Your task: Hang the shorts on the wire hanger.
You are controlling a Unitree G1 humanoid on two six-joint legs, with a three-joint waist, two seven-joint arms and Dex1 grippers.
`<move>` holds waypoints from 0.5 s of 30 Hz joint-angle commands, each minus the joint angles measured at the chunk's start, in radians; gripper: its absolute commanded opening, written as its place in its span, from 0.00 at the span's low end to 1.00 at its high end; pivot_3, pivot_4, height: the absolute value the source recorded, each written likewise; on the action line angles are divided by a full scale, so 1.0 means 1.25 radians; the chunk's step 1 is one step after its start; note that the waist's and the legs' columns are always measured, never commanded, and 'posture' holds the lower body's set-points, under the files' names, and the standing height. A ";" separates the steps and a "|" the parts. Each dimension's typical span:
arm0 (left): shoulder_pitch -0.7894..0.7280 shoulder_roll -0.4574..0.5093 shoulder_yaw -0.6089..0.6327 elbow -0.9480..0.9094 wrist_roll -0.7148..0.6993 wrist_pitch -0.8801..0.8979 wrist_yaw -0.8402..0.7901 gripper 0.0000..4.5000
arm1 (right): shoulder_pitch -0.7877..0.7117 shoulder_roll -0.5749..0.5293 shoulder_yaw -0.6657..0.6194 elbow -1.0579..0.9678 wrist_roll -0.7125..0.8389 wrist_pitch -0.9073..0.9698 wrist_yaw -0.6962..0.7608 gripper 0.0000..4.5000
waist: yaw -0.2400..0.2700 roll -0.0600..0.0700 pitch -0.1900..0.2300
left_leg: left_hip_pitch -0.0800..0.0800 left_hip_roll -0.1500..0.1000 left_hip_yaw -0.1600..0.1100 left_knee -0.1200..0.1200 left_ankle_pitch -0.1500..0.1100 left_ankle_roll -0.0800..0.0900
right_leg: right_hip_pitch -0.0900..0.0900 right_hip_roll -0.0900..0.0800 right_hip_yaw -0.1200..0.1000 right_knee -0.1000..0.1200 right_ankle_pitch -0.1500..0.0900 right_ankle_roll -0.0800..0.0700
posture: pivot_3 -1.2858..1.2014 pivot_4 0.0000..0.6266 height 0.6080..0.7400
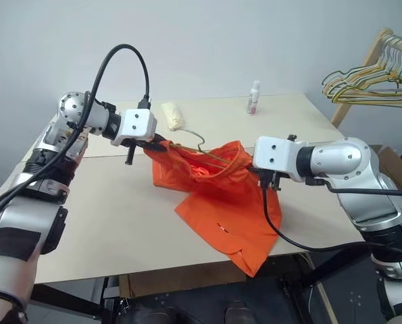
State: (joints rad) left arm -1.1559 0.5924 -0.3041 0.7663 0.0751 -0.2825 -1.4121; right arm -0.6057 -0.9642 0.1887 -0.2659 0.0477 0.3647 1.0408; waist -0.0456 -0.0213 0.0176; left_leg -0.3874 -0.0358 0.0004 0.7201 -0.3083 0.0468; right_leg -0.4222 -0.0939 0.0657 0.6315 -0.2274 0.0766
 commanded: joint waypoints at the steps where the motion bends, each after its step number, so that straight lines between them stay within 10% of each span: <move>1: -0.004 0.002 0.033 -0.037 -0.030 0.009 -0.003 0.00 | -0.013 0.012 -0.026 -0.002 0.009 -0.015 0.002 0.39 | -0.001 0.000 0.000 | 0.000 0.000 0.000 0.000 0.000 0.000 | 0.000 0.000 0.000 0.000 0.000 0.000 | 0.50 0.00 1.00; 15: 0.003 0.004 0.017 -0.014 0.021 -0.041 0.017 0.00 | 0.022 0.031 -0.100 0.018 0.158 0.018 0.087 0.39 | 0.001 0.000 0.000 | 0.000 0.000 0.000 0.000 0.001 -0.002 | 0.001 0.000 0.000 0.000 0.000 0.000 | 0.50 0.00 1.00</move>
State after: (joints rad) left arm -1.1312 0.5970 -0.3003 0.7642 0.1162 -0.3240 -1.3892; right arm -0.5723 -0.9150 0.1035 -0.2358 0.2214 0.4017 1.1359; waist -0.0439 -0.0213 0.0175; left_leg -0.3872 -0.0359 0.0001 0.7200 -0.3067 0.0441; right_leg -0.4214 -0.0941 0.0655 0.6312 -0.2273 0.0765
